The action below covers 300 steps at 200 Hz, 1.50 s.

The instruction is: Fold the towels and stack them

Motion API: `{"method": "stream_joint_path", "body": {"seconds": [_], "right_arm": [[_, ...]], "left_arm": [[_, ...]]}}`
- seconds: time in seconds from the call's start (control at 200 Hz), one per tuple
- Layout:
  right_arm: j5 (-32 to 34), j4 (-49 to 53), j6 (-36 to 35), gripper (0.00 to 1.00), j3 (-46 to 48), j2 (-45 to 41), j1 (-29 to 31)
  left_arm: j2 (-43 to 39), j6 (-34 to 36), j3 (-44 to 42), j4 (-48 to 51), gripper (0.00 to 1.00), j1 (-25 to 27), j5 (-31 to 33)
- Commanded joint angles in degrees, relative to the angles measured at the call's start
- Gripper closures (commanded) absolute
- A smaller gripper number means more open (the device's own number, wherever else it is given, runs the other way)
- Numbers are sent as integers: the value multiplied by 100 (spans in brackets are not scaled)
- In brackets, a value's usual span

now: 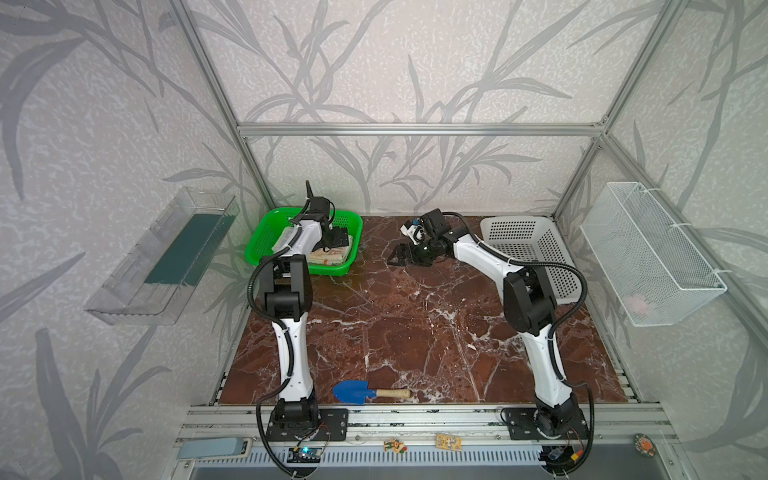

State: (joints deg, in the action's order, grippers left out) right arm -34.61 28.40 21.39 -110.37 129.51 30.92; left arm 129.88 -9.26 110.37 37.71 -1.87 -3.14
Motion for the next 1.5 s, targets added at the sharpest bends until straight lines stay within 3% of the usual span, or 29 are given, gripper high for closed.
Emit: {"method": "stream_joint_path", "body": {"seconds": [0.0,0.355,0.525,0.7,0.84,0.98,1.085,1.265,1.494], "right_arm": [[-90,-119,16,1,106,-367,-36],[164,144,-96,1,283,-841,-124],[1125,947,-337,1,376,-1497,-427],[2968,1642,-657,1,897,-2317,-774],[4502,1742,-732,1,1824,-3022,-912],[4566,1412,-468,1,2814,-3594,-1322],[4557,986,-376,0,3482,-3753,-1646],[4231,1004,-370,20,3637,-3409,-1844],[3782,1014,-280,63,3615,-3105,-1813]], "left_arm": [[48,-156,231,265,1,-11,-112],[-736,128,454,215,1,80,-47],[-1737,363,-228,-272,1,444,148],[-2799,738,-1432,-1293,1,1467,923],[-3096,905,-1938,-1671,1,2542,1332],[-3062,1318,-2389,-2078,1,3829,2087],[-3073,940,-2626,-2283,1,4318,2032],[-3164,621,-3118,-2675,1,4927,1967],[-3306,292,-3432,-2794,1,5305,1845]]}}
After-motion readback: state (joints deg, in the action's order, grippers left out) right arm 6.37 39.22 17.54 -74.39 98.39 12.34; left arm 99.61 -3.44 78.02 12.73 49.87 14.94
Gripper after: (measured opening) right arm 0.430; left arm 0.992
